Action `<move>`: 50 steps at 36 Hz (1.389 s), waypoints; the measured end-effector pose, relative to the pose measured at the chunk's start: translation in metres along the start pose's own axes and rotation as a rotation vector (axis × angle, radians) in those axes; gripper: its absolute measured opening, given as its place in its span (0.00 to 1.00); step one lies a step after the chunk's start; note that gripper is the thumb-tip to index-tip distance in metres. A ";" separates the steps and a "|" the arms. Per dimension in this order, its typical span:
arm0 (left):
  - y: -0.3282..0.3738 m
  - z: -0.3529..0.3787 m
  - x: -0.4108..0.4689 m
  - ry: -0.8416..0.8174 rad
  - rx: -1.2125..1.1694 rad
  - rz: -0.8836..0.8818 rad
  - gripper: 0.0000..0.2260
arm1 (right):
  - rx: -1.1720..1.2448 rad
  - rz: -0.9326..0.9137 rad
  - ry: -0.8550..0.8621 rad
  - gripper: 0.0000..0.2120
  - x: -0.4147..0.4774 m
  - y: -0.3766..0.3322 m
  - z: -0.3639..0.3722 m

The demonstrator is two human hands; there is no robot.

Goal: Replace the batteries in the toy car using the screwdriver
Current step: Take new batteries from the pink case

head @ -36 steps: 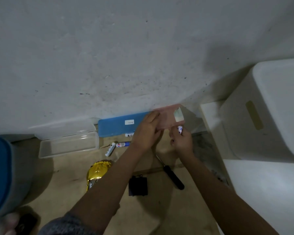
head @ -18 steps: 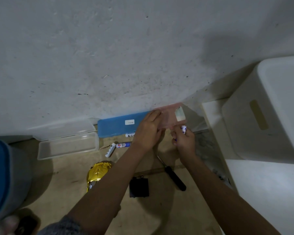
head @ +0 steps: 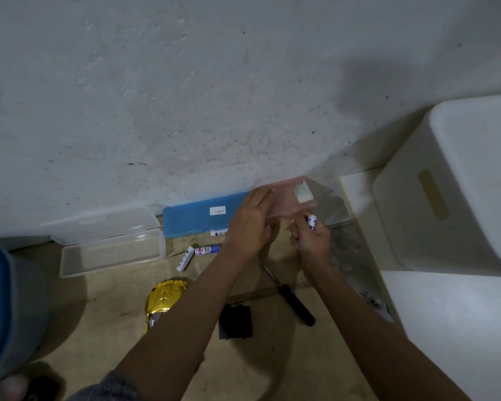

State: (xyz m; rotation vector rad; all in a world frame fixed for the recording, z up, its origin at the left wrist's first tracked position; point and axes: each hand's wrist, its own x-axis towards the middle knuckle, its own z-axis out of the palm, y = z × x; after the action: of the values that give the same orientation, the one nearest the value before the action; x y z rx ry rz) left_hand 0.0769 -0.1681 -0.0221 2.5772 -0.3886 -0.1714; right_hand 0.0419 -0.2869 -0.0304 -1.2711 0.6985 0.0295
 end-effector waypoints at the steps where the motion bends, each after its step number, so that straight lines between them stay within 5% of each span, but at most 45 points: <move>1: 0.001 -0.001 0.000 -0.001 -0.004 -0.001 0.29 | 0.017 0.012 0.004 0.15 0.000 -0.001 0.001; 5: 0.002 -0.002 0.005 -0.016 0.014 0.000 0.30 | 0.051 0.023 -0.029 0.10 0.000 -0.006 0.001; 9: 0.000 -0.012 0.010 -0.102 -0.055 0.002 0.30 | 0.026 0.035 -0.061 0.15 0.000 -0.012 -0.003; 21: 0.001 -0.034 0.009 -0.097 -0.287 0.027 0.17 | -0.013 -0.139 -0.078 0.11 -0.002 -0.027 -0.002; 24: 0.005 -0.039 0.012 -0.071 -0.367 0.022 0.16 | 0.137 -0.001 0.009 0.09 0.004 -0.034 -0.003; 28: 0.007 -0.042 0.016 -0.046 -0.410 -0.011 0.15 | 0.361 0.233 -0.135 0.12 0.006 -0.043 0.004; 32: 0.007 -0.043 0.018 -0.054 -0.419 -0.024 0.15 | 0.452 0.330 -0.087 0.10 0.007 -0.053 0.020; 46: 0.005 -0.047 0.016 -0.085 -0.405 -0.011 0.15 | 0.303 0.327 0.006 0.12 0.015 -0.055 0.028; 50: 0.004 -0.044 0.013 -0.093 -0.378 0.000 0.15 | 0.149 0.149 -0.002 0.11 0.011 -0.049 0.011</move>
State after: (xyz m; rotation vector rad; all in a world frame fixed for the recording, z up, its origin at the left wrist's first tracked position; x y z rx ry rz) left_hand 0.0971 -0.1545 0.0174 2.2027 -0.3516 -0.3318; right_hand 0.0753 -0.2968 0.0080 -1.0752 0.7786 0.0988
